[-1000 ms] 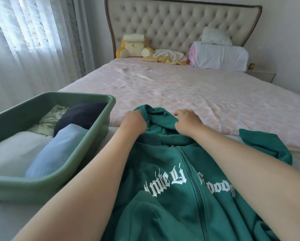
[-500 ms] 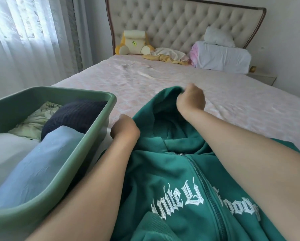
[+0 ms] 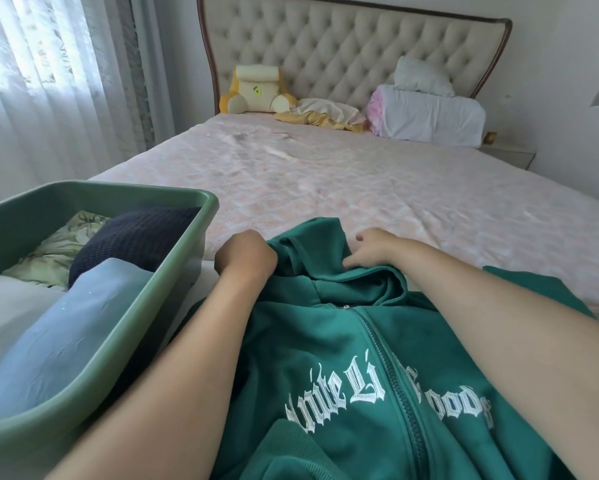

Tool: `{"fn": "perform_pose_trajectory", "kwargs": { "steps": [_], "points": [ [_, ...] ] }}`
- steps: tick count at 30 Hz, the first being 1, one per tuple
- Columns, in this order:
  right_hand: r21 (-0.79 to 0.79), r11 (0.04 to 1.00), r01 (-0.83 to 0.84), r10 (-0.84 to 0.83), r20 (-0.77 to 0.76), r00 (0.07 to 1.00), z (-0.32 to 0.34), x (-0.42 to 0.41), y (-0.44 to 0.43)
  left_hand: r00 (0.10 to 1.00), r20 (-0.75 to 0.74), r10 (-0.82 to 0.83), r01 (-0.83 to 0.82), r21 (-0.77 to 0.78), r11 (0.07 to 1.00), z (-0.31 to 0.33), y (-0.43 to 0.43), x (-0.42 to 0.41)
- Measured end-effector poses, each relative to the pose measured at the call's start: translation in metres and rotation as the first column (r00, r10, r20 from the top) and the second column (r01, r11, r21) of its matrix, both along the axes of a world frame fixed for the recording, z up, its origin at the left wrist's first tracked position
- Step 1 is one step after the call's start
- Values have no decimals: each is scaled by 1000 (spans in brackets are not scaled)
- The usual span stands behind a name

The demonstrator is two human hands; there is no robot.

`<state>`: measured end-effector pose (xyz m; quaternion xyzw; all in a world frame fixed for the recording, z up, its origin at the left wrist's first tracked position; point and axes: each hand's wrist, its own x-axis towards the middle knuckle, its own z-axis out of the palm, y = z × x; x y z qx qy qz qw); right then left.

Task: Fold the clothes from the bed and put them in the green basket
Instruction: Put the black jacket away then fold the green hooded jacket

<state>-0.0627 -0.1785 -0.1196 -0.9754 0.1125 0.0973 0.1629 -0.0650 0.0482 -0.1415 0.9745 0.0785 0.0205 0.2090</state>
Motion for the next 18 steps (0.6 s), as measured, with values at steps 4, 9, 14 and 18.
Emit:
{"fn": "perform_pose_trajectory", "kwargs": {
  "steps": [4,9,14,18],
  "points": [
    [-13,1000,18,-18,-36,999,0,-3,1,995,-77,-61,36,-296,955,15,-10,-1],
    [798,513,317,-603,72,795,6,27,-6,945,324,-54,261,-641,721,18,-16,17],
    [796,602,64,-529,337,779,0,51,-14,893,318,-320,443,-485,754,8,-22,12],
    [474,880,-35,-103,263,959,-26,31,-8,891,88,-446,454,-225,862,-3,-20,11]
  ]
}}
